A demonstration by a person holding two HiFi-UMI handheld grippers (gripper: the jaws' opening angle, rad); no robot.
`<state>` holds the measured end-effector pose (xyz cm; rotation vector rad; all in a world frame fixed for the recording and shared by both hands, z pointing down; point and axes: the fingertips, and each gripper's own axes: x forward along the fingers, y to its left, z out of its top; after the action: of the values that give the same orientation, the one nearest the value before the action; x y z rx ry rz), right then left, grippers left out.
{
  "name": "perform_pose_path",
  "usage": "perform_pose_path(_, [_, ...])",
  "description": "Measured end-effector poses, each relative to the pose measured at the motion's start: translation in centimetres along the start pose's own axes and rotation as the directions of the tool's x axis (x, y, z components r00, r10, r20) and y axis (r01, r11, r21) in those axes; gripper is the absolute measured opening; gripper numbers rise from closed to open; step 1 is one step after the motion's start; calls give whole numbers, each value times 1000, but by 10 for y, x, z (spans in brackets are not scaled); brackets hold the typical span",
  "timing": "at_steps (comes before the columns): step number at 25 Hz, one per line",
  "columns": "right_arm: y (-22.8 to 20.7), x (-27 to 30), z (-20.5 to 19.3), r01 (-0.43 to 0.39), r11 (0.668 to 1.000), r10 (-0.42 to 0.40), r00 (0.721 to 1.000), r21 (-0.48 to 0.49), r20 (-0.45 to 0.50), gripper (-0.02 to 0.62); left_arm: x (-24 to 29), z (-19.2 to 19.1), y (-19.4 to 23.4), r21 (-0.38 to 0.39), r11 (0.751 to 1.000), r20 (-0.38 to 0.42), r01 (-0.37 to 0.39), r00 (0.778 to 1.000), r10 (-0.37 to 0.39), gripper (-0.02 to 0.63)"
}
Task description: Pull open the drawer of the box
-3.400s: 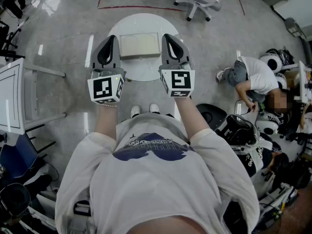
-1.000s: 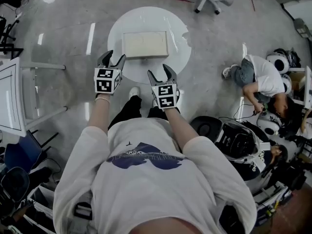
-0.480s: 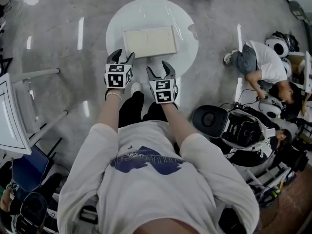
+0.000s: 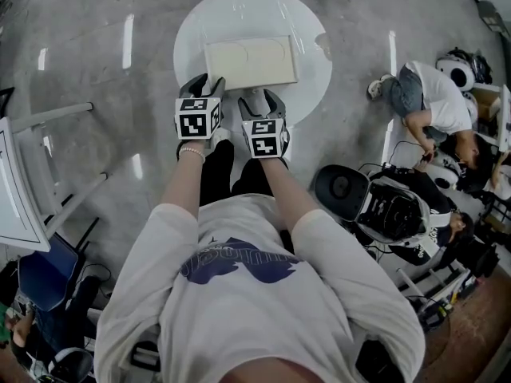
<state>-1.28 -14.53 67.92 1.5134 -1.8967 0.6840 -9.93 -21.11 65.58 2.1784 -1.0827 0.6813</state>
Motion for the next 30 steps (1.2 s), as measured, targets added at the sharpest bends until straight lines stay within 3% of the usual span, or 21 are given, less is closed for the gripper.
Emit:
perform_pose_path(6, [-3,19,-8,3,1000,-4,998,-18,-56,261,2,1,0,-18,1000,-5,12,1000,-12,174])
perform_pose_path(10, [-9,23,-8,33,999,-35,998,-26,-50,176,5,1,1,-16,1000,-4,18,1000,-18,173])
perform_pose_path(17, [-20,22,-7,75,997,-77,996,-31,-45,87,5,2,1,-18,1000,-10,21,1000,-21,173])
perform_pose_path(30, [-18,25,-9,120,990,-125,990,-73,-68,61,6,1,1,-26,1000,-9,12,1000,-13,173])
